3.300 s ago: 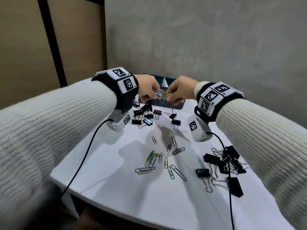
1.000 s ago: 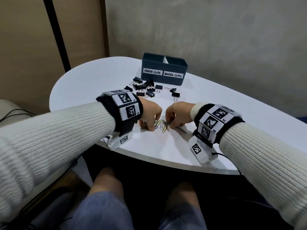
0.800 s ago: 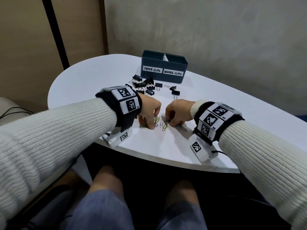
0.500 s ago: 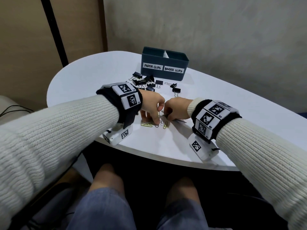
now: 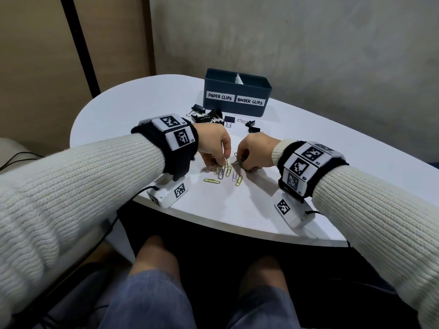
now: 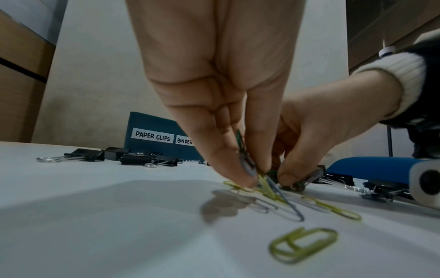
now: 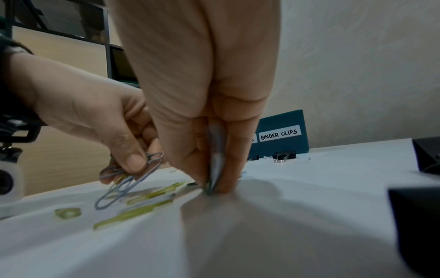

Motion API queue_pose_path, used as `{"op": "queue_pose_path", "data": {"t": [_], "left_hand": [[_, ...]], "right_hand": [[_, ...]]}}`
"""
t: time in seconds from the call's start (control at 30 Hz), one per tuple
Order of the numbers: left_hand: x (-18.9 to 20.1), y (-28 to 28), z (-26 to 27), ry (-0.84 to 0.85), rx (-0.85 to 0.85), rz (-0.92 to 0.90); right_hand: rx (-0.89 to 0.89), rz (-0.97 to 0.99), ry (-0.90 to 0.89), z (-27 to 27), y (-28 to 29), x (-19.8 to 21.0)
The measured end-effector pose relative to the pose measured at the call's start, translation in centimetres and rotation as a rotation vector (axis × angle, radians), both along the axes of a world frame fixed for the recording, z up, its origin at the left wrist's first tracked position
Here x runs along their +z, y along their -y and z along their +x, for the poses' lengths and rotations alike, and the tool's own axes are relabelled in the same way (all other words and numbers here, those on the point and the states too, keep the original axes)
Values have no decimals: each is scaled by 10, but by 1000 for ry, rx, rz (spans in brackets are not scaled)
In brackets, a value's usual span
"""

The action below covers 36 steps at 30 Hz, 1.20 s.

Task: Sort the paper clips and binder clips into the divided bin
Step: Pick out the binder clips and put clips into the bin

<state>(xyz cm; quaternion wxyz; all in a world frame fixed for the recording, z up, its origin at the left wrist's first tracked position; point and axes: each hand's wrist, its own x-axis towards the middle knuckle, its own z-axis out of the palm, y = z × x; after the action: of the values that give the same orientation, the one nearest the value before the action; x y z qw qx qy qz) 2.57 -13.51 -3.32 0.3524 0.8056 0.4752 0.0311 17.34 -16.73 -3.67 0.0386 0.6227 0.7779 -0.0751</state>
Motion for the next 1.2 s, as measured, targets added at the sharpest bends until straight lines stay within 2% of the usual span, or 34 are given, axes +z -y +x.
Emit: {"op": "queue_pose_path", "data": {"t": [0.23, 0.37, 0.5, 0.67, 0.77, 0.87, 0.97, 1.03, 1.2], "left_hand": [[17, -21, -7, 87, 60, 18], [46, -58, -12, 244, 182, 112], [74, -109, -12, 454, 347, 180], [89, -181, -1, 633, 565, 267], [84, -215, 11, 686, 679, 300], [70, -243, 23, 680, 718, 367], [58, -250, 28, 497, 660, 486], [55, -250, 25, 362, 573, 502], [53, -227, -11, 288, 485, 560]], "right_hand": [[-62, -91, -156, 12, -26, 13], [-109, -99, -488, 20, -63, 51], [-175, -26, -779, 19, -111, 94], [-216, 137, -967, 9, -188, 122], [-283, 272, -878, 2, -233, 116], [-365, 364, -735, -4, -269, 94], [-352, 337, -580, -10, -279, 74], [-304, 302, -490, -11, -275, 70], [-217, 384, -418, -3, -255, 74]]}}
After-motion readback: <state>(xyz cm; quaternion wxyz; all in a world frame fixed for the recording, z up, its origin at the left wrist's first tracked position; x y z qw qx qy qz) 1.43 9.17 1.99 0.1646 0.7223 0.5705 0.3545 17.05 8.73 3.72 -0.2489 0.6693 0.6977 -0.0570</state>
